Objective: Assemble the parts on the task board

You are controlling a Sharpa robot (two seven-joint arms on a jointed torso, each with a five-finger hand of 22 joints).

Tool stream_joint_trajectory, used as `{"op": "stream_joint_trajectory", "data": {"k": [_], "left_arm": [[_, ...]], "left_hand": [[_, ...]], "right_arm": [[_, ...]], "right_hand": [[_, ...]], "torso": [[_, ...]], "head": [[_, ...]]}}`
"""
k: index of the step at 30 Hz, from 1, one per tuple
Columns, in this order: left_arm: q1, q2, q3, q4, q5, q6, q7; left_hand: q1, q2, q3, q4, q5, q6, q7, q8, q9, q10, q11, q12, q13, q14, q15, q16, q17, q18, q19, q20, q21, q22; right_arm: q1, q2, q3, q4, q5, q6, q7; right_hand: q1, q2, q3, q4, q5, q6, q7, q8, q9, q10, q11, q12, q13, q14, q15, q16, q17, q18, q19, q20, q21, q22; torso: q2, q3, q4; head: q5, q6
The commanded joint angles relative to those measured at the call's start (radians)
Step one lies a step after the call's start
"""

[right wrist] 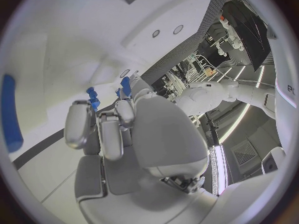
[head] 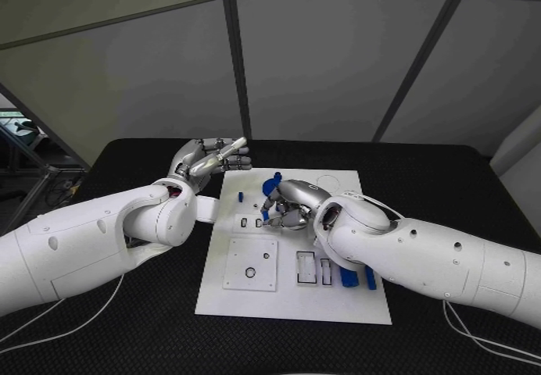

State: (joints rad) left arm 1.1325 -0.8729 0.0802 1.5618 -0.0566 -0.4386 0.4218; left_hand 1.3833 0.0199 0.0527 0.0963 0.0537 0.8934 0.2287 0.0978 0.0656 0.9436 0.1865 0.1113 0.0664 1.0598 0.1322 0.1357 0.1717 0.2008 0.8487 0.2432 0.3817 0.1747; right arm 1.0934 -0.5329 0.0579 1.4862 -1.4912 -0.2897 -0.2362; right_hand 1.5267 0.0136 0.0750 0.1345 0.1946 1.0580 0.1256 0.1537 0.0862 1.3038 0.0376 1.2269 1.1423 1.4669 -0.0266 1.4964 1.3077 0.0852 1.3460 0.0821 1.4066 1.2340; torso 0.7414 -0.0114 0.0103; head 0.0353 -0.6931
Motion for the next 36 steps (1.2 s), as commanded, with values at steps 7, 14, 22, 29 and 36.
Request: {"op": "stream_joint_trajectory", "data": {"k": [7,14,22,29,36], "left_arm": [[0.002,0.003,0.001,0.000,-0.005,0.012,0.005],[0.002,0.003,0.001,0.001,-0.005,0.012,0.005],[0.002,0.002,0.001,0.001,-0.005,0.013,0.005],[0.002,0.002,0.001,0.002,-0.005,0.013,0.004],[0.002,0.002,0.001,0.002,-0.005,0.013,0.004]], "left_hand": [[0.005,0.008,-0.001,-0.005,0.001,-0.002,0.010,-0.006,0.000,0.005,0.003,-0.003,0.000,0.001,0.008,-0.003,0.002,-0.020,-0.006,0.004,-0.001,-0.001],[0.005,0.008,-0.001,-0.005,0.001,-0.002,0.010,-0.006,0.000,0.005,0.003,-0.003,0.000,0.001,0.008,-0.003,0.002,-0.020,-0.006,0.004,-0.001,-0.001],[0.005,0.008,-0.001,-0.005,0.001,-0.002,0.010,-0.006,0.000,0.005,0.003,-0.003,0.000,0.001,0.008,-0.003,0.002,-0.020,-0.006,0.004,-0.001,-0.001],[0.005,0.008,-0.001,-0.005,0.001,-0.002,0.010,-0.006,0.000,0.005,0.003,-0.003,0.000,0.001,0.008,-0.003,0.002,-0.020,-0.006,0.004,-0.001,-0.001],[0.004,0.009,-0.002,-0.007,0.001,0.000,0.009,-0.007,0.000,0.007,0.003,-0.003,0.001,0.002,0.007,-0.005,0.003,-0.019,-0.006,0.004,-0.001,-0.001]], "right_arm": [[-0.010,0.013,-0.005,-0.019,-0.045,0.038,-0.009],[-0.013,0.019,-0.006,-0.028,-0.048,0.042,-0.010],[-0.013,0.020,-0.006,-0.035,-0.059,0.049,-0.017],[-0.013,0.020,-0.006,-0.037,-0.067,0.060,-0.022],[-0.013,0.020,-0.006,-0.037,-0.076,0.072,-0.028]], "right_hand": [[-0.004,0.006,0.005,0.003,-0.002,0.009,-0.004,0.002,0.002,-0.006,0.000,-0.007,-0.005,0.073,-0.005,-0.001,0.113,-0.013,0.003,-0.001,0.002,-0.002],[-0.005,0.005,0.005,0.003,-0.002,0.009,-0.004,0.002,0.002,-0.007,0.000,-0.009,-0.007,0.073,-0.005,-0.001,0.112,-0.013,0.002,-0.001,0.001,-0.004],[-0.012,-0.002,0.008,0.004,-0.002,-0.001,-0.001,-0.003,-0.001,-0.013,0.002,-0.015,-0.012,0.073,-0.003,-0.001,0.112,-0.013,0.001,0.000,0.000,-0.006],[-0.025,-0.016,0.015,0.005,-0.004,-0.033,0.012,-0.020,-0.010,-0.031,0.012,-0.036,-0.032,0.073,0.004,-0.003,0.110,-0.012,-0.003,0.004,-0.004,-0.011],[-0.031,-0.028,0.022,0.004,-0.008,-0.057,0.022,-0.032,-0.016,-0.042,0.021,-0.045,-0.042,0.072,0.011,-0.004,0.109,-0.011,-0.006,0.011,-0.007,-0.015]], "torso": [[-0.001,-0.0002,0.0005],[-0.001,-0.0003,-0.0002],[-0.001,-0.0004,-0.0006],[0.000,0.0000,0.0005],[-0.001,-0.0003,0.0000]], "head": [[0.001,-0.007],[0.002,-0.009],[0.002,-0.010],[0.001,-0.011],[0.003,-0.011]]}}
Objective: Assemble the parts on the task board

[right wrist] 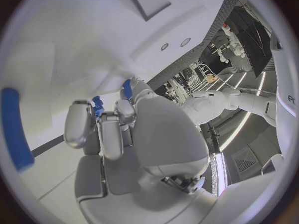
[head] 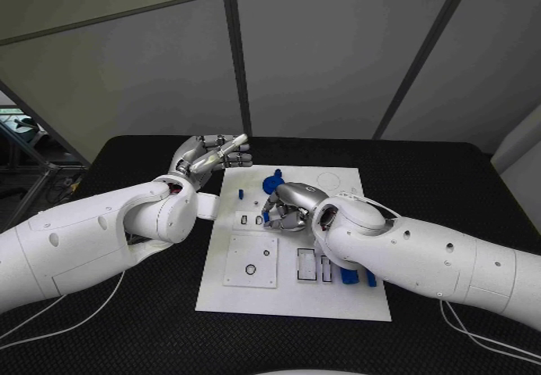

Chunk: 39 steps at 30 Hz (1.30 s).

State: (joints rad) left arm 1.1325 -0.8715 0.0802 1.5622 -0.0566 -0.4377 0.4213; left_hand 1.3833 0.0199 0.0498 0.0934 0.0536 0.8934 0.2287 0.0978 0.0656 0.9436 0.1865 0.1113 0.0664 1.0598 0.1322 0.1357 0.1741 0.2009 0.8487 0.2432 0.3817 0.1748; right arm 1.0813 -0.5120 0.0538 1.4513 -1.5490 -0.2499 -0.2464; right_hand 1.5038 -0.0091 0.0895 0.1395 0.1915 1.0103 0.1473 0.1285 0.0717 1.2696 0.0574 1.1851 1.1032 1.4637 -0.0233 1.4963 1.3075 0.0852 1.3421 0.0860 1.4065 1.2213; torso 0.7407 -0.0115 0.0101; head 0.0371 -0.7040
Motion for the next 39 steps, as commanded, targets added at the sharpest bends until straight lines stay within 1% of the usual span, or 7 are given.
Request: {"op": "stream_joint_trajectory", "data": {"k": [1,12,20,24,30,39], "left_arm": [[0.002,0.000,0.001,0.002,-0.005,0.012,0.004],[0.002,0.000,0.001,0.002,-0.005,0.012,0.004],[0.002,0.001,0.001,0.001,-0.005,0.012,0.004],[0.002,0.001,0.001,0.001,-0.005,0.012,0.003],[0.002,0.002,0.001,0.000,-0.005,0.012,0.003],[0.002,0.001,0.001,0.000,-0.005,0.011,0.003]], "left_hand": [[0.004,0.009,0.001,-0.004,0.001,0.000,0.009,-0.007,0.000,0.007,0.003,-0.003,0.001,0.002,0.007,-0.005,0.001,-0.020,-0.006,0.004,0.000,-0.002],[0.004,0.009,0.001,-0.004,0.001,0.000,0.009,-0.007,0.000,0.007,0.003,-0.003,0.001,0.002,0.007,-0.005,0.001,-0.020,-0.006,0.004,0.000,-0.002],[0.004,0.009,0.001,-0.004,0.001,0.000,0.009,-0.007,0.000,0.007,0.003,-0.003,0.001,0.002,0.007,-0.005,0.001,-0.020,-0.006,0.004,0.000,-0.002],[0.004,0.009,0.001,-0.004,0.001,0.000,0.009,-0.007,0.000,0.007,0.003,-0.003,0.001,0.002,0.007,-0.005,0.001,-0.020,-0.006,0.004,0.000,-0.002],[0.004,0.009,0.001,-0.004,0.001,0.000,0.009,-0.007,0.000,0.007,0.003,-0.003,0.001,0.002,0.007,-0.005,0.001,-0.020,-0.006,0.004,0.000,-0.002],[0.004,0.009,0.000,-0.005,0.001,0.000,0.009,-0.007,0.000,0.007,0.003,-0.003,0.001,0.002,0.007,-0.006,0.002,-0.019,-0.006,0.004,-0.001,-0.002]], "right_arm": [[-0.001,0.000,-0.002,-0.002,-0.019,0.034,-0.018],[-0.001,0.002,-0.002,-0.003,-0.026,0.049,-0.025],[-0.001,0.002,-0.002,-0.002,-0.028,0.044,-0.028],[-0.001,0.002,-0.002,-0.002,-0.028,0.039,-0.029],[-0.001,0.001,-0.002,-0.001,-0.028,0.023,-0.029],[-0.002,-0.001,-0.002,0.004,-0.028,-0.019,-0.023]], "right_hand": [[-0.008,-0.006,0.008,-0.001,-0.005,-0.010,0.001,-0.007,-0.002,-0.008,0.001,-0.004,-0.003,0.075,0.008,-0.004,0.109,-0.011,-0.003,0.007,-0.007,-0.002],[-0.018,-0.022,0.014,0.000,-0.011,-0.033,0.009,-0.019,-0.005,-0.025,0.009,-0.019,-0.020,0.074,0.015,-0.006,0.106,-0.009,-0.008,0.015,-0.012,-0.010],[-0.027,-0.031,0.016,0.003,-0.016,-0.050,0.014,-0.027,-0.005,-0.030,0.014,-0.023,-0.024,0.074,0.019,-0.007,0.105,-0.008,-0.011,0.019,-0.014,-0.014],[-0.039,-0.041,0.014,0.007,-0.027,-0.071,0.018,-0.035,-0.006,-0.036,0.018,-0.026,-0.028,0.074,0.023,-0.007,0.105,-0.008,-0.012,0.023,-0.016,-0.015],[-0.057,-0.059,0.009,0.017,-0.031,-0.101,0.023,-0.044,-0.005,-0.047,0.024,-0.033,-0.038,0.074,0.028,-0.007,0.106,-0.007,-0.014,0.027,-0.018,-0.017],[-0.066,-0.070,0.007,0.026,-0.036,-0.117,0.026,-0.046,-0.004,-0.058,0.027,-0.042,-0.051,0.074,0.031,-0.007,0.107,-0.006,-0.017,0.030,-0.020,-0.022]], "torso": [[0.000,-0.0002,0.0002],[0.000,0.0001,0.0001],[0.000,0.0003,-0.0002],[0.000,0.0004,0.0000],[-0.001,0.0005,0.0004],[0.000,0.0004,-0.0001]], "head": [[0.001,0.000],[0.002,0.000],[0.003,0.000],[0.003,0.001],[0.001,0.002],[0.002,0.003]]}}
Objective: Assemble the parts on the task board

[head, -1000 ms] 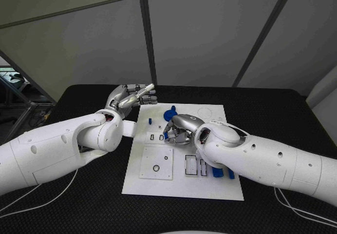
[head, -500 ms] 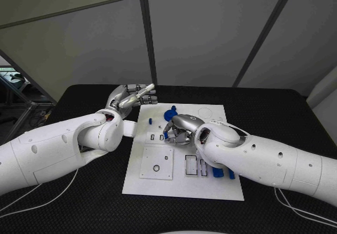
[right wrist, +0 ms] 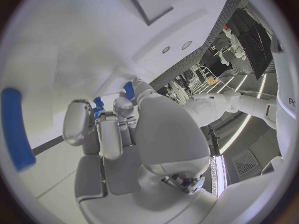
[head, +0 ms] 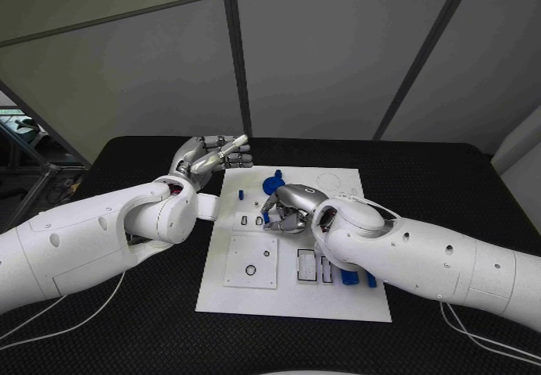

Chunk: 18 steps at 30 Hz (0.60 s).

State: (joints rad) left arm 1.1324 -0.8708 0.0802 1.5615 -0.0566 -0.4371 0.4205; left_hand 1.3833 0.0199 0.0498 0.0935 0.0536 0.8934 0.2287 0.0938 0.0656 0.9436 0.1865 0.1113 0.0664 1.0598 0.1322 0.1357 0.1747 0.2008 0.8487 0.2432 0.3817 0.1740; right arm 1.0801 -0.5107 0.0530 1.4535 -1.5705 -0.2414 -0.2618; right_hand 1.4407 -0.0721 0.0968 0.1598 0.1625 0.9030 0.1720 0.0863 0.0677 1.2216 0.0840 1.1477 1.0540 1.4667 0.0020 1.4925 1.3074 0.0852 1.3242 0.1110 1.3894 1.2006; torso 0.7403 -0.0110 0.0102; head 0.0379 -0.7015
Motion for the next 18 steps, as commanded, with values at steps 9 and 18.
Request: {"op": "stream_joint_trajectory", "data": {"k": [9,18], "left_arm": [[0.002,0.000,0.001,-0.001,-0.005,0.011,0.003],[0.002,-0.005,0.001,-0.008,-0.052,0.016,-0.025]], "left_hand": [[0.004,0.009,0.000,-0.005,0.001,0.000,0.009,-0.003,0.000,0.007,0.002,-0.003,0.001,0.002,0.007,-0.006,0.001,-0.019,-0.006,0.004,-0.001,-0.001],[-0.021,-0.014,-0.023,-0.004,0.001,0.006,0.007,-0.005,0.001,0.016,-0.001,-0.001,0.002,0.040,-0.001,0.009,0.017,-0.017,0.012,-0.001,0.012,0.004]], "right_arm": [[-0.002,-0.018,-0.001,0.029,-0.006,-0.130,0.041],[-0.003,-0.068,0.000,0.082,0.059,-0.248,0.175]], "right_hand": [[-0.008,-0.031,0.001,0.020,-0.019,-0.028,0.005,-0.004,0.001,-0.016,0.004,-0.007,-0.008,0.071,0.009,-0.003,0.108,-0.006,-0.001,0.009,-0.005,-0.003],[0.002,-0.060,0.005,0.047,-0.009,-0.059,0.011,-0.006,0.000,-0.035,0.009,-0.027,-0.039,0.066,0.013,-0.013,0.090,-0.001,-0.019,0.013,-0.020,-0.029]], "torso": [[-0.001,0.0005,-0.0005],[-0.003,0.0008,-0.0020]], "head": [[0.002,0.002],[0.004,0.012]]}}
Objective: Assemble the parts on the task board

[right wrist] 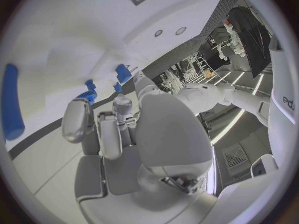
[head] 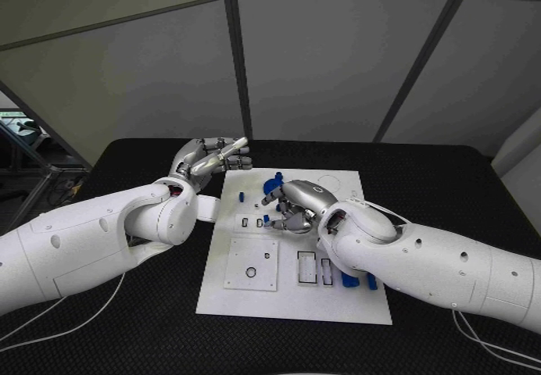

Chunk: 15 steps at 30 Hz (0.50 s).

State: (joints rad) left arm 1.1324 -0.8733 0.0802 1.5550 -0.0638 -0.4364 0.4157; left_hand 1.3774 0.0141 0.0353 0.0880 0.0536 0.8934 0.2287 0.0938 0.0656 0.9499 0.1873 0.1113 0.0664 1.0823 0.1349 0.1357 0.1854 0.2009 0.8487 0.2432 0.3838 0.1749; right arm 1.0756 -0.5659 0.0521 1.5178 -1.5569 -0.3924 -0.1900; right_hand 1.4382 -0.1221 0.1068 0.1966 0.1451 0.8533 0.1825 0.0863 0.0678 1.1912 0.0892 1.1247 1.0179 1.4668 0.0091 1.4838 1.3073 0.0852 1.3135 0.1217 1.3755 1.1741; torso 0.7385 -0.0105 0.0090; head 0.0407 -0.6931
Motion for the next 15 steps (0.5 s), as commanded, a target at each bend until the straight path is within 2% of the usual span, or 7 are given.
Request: {"op": "stream_joint_trajectory", "data": {"k": [1,3,7,9,11,12,15], "left_arm": [[0.002,-0.004,0.001,-0.005,-0.064,0.018,-0.034],[0.002,-0.006,0.001,-0.009,-0.088,0.024,-0.054],[0.004,-0.011,0.001,-0.026,-0.169,0.052,-0.140],[0.006,-0.016,0.001,-0.033,-0.230,0.075,-0.210],[0.011,-0.021,0.002,-0.039,-0.309,0.112,-0.289],[0.014,-0.023,0.002,-0.042,-0.348,0.137,-0.331],[0.024,-0.023,0.002,-0.047,-0.452,0.212,-0.444]], "left_hand": [[-0.024,-0.013,-0.015,0.004,0.000,0.016,0.004,-0.002,0.002,0.027,-0.007,0.006,0.005,0.041,-0.011,0.023,0.015,-0.017,0.027,-0.006,0.021,0.008],[-0.033,-0.015,-0.022,0.007,0.001,0.031,-0.001,0.005,0.004,0.055,-0.016,0.019,0.012,0.072,-0.021,0.047,0.028,-0.016,0.050,-0.015,0.037,0.016],[-0.067,-0.010,-0.043,0.029,0.003,0.069,-0.023,0.033,0.009,0.150,-0.049,0.086,0.046,0.199,-0.062,0.179,0.093,-0.017,0.141,-0.056,0.110,0.054],[-0.071,0.000,-0.051,0.038,0.007,0.073,-0.037,0.052,0.009,0.164,-0.058,0.123,0.069,0.229,-0.084,0.297,0.166,-0.022,0.193,-0.086,0.175,0.093],[-0.066,-0.004,-0.060,0.037,-0.003,0.085,-0.048,0.077,0.014,0.187,-0.081,0.170,0.097,0.255,-0.099,0.418,0.241,-0.020,0.226,-0.099,0.231,0.129],[-0.061,-0.002,-0.061,0.034,-0.002,0.092,-0.058,0.091,0.019,0.200,-0.090,0.198,0.115,0.267,-0.109,0.480,0.281,-0.019,0.250,-0.109,0.265,0.151],[-0.060,0.004,-0.070,0.040,0.010,0.099,-0.080,0.127,0.033,0.224,-0.109,0.307,0.189,0.312,-0.136,0.836,0.631,-0.025,0.301,-0.133,0.373,0.223]], "right_arm": [[0.002,-0.028,0.001,0.030,0.064,-0.100,0.130],[0.002,-0.049,0.001,0.046,0.093,-0.094,0.163],[0.014,-0.118,0.005,0.089,0.206,-0.045,0.233],[0.025,-0.156,0.009,0.106,0.277,-0.019,0.264],[0.033,-0.193,0.016,0.118,0.349,0.000,0.289],[0.036,-0.209,0.022,0.120,0.387,0.008,0.299],[0.042,-0.250,0.035,0.120,0.502,0.022,0.326]], "right_hand": [[0.007,-0.012,-0.009,0.014,0.030,-0.014,0.000,-0.005,0.000,-0.006,0.004,-0.004,-0.005,0.066,0.007,-0.006,0.088,0.000,-0.011,0.003,-0.009,-0.006],[0.021,-0.004,-0.007,0.010,0.044,0.004,-0.004,0.008,0.005,-0.006,0.001,-0.004,-0.005,0.066,0.005,-0.006,0.088,0.001,-0.014,0.003,-0.011,-0.009],[0.048,0.010,-0.001,0.000,0.058,0.045,-0.014,0.035,0.012,-0.075,-0.009,-0.097,-0.111,0.049,-0.003,-0.044,0.027,0.015,-0.060,-0.004,-0.049,-0.075],[0.060,0.020,0.005,-0.002,0.063,0.059,-0.021,0.043,0.012,-0.160,-0.013,-0.237,-0.260,0.004,-0.010,-0.145,-0.118,0.043,-0.159,-0.010,-0.139,-0.219],[0.084,0.031,0.028,0.000,0.073,0.073,-0.017,0.047,0.010,-0.193,-0.021,-0.351,-0.344,-0.087,-0.011,-0.347,-0.370,0.086,-0.321,-0.014,-0.299,-0.452],[0.093,0.003,0.040,0.006,0.066,0.082,-0.018,0.041,0.005,-0.149,-0.023,-0.494,-0.468,-0.106,-0.016,-0.475,-0.481,0.095,-0.365,-0.015,-0.390,-0.546],[0.100,0.011,0.069,0.019,0.075,0.111,-0.024,0.042,0.004,-0.120,-0.019,-0.629,-0.580,-0.160,-0.015,-0.708,-0.701,0.100,-0.370,-0.017,-0.456,-0.599]], "torso": [[-0.001,0.0000,-0.0009],[-0.004,-0.0001,-0.0016],[-0.016,0.0010,-0.0026],[-0.023,0.0020,-0.0043],[-0.030,0.0028,-0.0064],[-0.035,0.0033,-0.0074],[-0.046,0.0059,-0.0108]], "head": [[0.002,0.006],[0.002,0.009],[0.005,0.009],[0.009,0.010],[0.009,0.008],[0.010,0.006],[0.015,0.001]]}}
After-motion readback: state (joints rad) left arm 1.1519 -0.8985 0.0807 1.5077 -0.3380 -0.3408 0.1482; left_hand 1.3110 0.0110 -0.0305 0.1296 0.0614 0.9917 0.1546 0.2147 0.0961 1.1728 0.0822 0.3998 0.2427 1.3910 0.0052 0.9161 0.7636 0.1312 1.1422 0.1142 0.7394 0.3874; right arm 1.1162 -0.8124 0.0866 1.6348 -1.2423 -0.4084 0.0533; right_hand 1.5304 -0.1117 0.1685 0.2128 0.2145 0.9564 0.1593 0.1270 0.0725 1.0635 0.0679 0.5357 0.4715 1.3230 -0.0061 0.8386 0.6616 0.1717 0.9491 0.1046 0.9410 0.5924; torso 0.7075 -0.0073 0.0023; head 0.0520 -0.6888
